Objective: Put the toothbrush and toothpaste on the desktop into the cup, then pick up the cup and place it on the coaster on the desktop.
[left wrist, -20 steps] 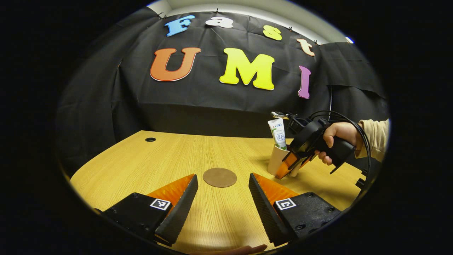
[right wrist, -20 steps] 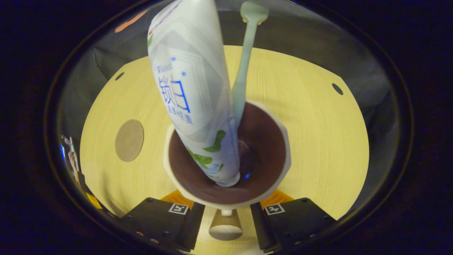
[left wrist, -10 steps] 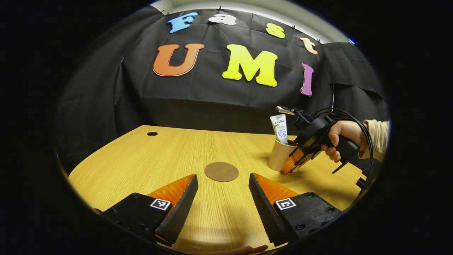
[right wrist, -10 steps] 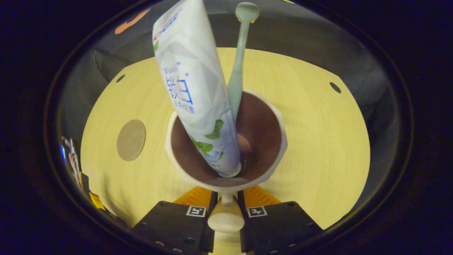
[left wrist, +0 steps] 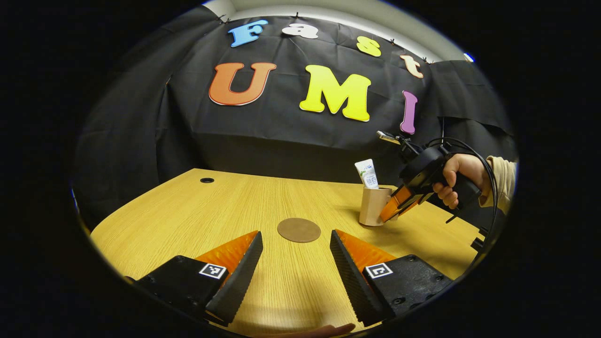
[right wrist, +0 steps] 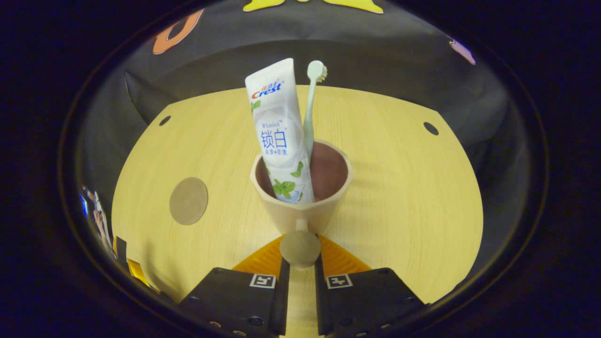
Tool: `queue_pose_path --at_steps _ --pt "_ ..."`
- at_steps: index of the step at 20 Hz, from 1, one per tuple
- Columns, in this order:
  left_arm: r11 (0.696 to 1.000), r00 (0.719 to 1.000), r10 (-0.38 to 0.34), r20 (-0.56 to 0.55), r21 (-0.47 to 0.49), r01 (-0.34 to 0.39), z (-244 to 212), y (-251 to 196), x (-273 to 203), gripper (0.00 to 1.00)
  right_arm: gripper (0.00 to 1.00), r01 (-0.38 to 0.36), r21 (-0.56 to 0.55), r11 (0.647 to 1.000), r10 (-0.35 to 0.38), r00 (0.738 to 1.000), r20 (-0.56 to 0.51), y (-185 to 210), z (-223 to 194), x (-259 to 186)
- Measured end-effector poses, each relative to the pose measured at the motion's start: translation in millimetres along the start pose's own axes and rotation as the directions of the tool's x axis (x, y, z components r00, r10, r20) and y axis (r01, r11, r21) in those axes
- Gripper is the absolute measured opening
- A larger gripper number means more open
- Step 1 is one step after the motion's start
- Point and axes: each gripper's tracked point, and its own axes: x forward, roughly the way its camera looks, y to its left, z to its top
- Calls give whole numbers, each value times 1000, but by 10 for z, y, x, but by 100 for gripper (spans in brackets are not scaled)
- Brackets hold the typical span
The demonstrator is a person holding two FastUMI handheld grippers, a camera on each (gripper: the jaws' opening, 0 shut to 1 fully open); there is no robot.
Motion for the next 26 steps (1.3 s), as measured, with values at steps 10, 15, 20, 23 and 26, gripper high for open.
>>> queue_pose_path --at_steps 10,15,20,23,26 --pt "999 1000 -19 11 33 18 25 -61 8 92 25 12 14 1000 -11 996 -88 2 -36 43" --pt "999 999 -35 3 41 35 10 -109 30 92 32 35 -3 999 -35 990 -136 -23 57 8" --pt "998 999 -40 1 42 40 5 -108 39 92 34 67 -19 998 -69 983 -172 -40 137 52" --pt "998 999 -46 -3 34 46 -13 -141 52 92 30 77 -43 996 -83 983 -164 -24 171 77" --pt "998 999 -51 2 37 51 -12 -143 57 92 28 45 -28 999 -49 986 -159 14 146 46"
